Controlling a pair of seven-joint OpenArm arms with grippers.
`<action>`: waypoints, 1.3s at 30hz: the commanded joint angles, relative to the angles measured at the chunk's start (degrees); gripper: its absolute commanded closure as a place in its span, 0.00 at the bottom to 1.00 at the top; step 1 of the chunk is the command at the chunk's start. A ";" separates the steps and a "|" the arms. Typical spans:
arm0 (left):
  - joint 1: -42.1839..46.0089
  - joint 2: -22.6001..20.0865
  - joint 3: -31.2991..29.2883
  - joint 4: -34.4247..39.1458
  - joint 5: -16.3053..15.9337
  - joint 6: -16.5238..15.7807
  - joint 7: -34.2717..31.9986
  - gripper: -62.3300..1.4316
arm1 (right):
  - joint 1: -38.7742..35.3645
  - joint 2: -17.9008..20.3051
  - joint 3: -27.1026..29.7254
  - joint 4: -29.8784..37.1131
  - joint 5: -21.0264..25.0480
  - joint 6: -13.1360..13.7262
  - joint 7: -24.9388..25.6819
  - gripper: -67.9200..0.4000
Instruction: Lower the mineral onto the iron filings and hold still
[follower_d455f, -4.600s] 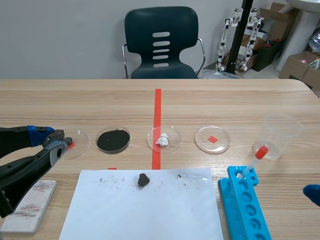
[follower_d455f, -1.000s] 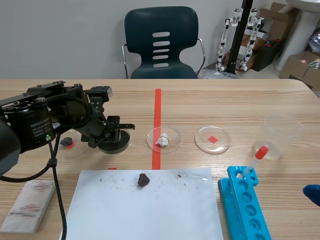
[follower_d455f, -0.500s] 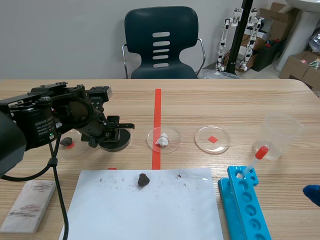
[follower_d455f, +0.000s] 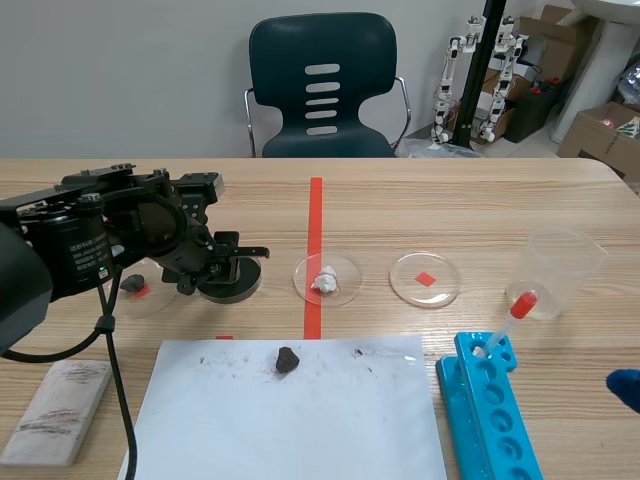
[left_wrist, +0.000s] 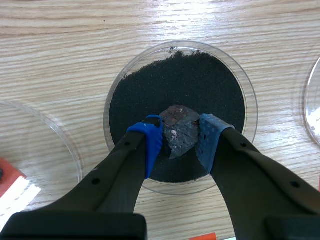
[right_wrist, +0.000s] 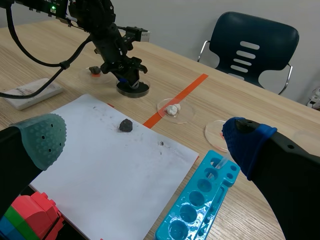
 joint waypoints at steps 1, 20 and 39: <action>-0.50 0.24 -0.46 0.39 0.02 0.00 0.07 0.87 | 0.24 0.26 0.17 1.14 0.17 0.00 1.01 0.00; 10.99 -14.58 -0.72 25.81 -7.28 -14.49 -18.23 0.87 | 0.24 0.26 0.17 1.14 0.17 0.00 1.03 0.00; 59.56 -44.02 -14.51 56.76 0.48 -23.41 -70.77 0.87 | 0.24 0.26 0.17 1.14 0.17 0.00 1.01 0.00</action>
